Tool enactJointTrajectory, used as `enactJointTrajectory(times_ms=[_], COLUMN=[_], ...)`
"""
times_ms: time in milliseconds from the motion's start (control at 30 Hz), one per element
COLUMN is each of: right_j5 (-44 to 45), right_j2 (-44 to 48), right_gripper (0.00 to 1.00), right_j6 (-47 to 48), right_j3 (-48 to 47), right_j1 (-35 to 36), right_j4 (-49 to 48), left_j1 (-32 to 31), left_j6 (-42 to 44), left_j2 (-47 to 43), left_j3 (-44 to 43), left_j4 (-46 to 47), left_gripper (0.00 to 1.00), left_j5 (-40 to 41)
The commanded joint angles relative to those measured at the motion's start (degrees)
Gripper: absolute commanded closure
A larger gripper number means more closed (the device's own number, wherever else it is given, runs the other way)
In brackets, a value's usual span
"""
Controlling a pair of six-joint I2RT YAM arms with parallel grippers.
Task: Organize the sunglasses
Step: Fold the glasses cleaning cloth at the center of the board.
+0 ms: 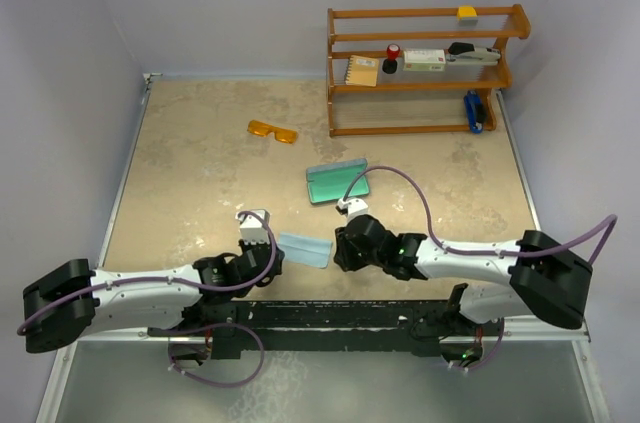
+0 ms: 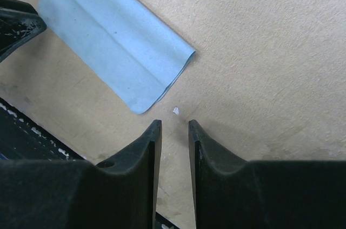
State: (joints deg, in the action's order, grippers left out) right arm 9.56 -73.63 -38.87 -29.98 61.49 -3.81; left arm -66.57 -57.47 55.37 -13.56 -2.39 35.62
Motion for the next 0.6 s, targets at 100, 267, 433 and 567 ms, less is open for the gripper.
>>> enactJointTrajectory(times_ms=[100, 267, 433, 567], right_j5=[-1.3, -2.2, -2.2, -2.3], right_j2=[-4.8, -6.7, -6.8, -6.7], right_gripper=[0.7, 0.69, 0.68, 0.68], right_j6=[-0.5, -0.8, -0.9, -0.8], right_j3=[-0.8, -0.9, -0.8, -0.6], right_j1=[0.3, 0.3, 0.3, 0.4], right_j4=[-6.3, -8.2, -8.7, -8.7], left_j1=[-0.3, -0.3, -0.3, -0.3], left_j6=[0.7, 1.3, 2.5, 3.0], left_j2=[-1.1, -1.4, -2.6, -1.3], left_j3=[0.6, -0.1, -1.7, -2.2], left_j4=[2.2, 1.0, -2.4, -2.3], left_gripper=[0.79, 0.77, 0.69, 0.68], left_j5=[0.6, 1.7, 3.9, 4.0])
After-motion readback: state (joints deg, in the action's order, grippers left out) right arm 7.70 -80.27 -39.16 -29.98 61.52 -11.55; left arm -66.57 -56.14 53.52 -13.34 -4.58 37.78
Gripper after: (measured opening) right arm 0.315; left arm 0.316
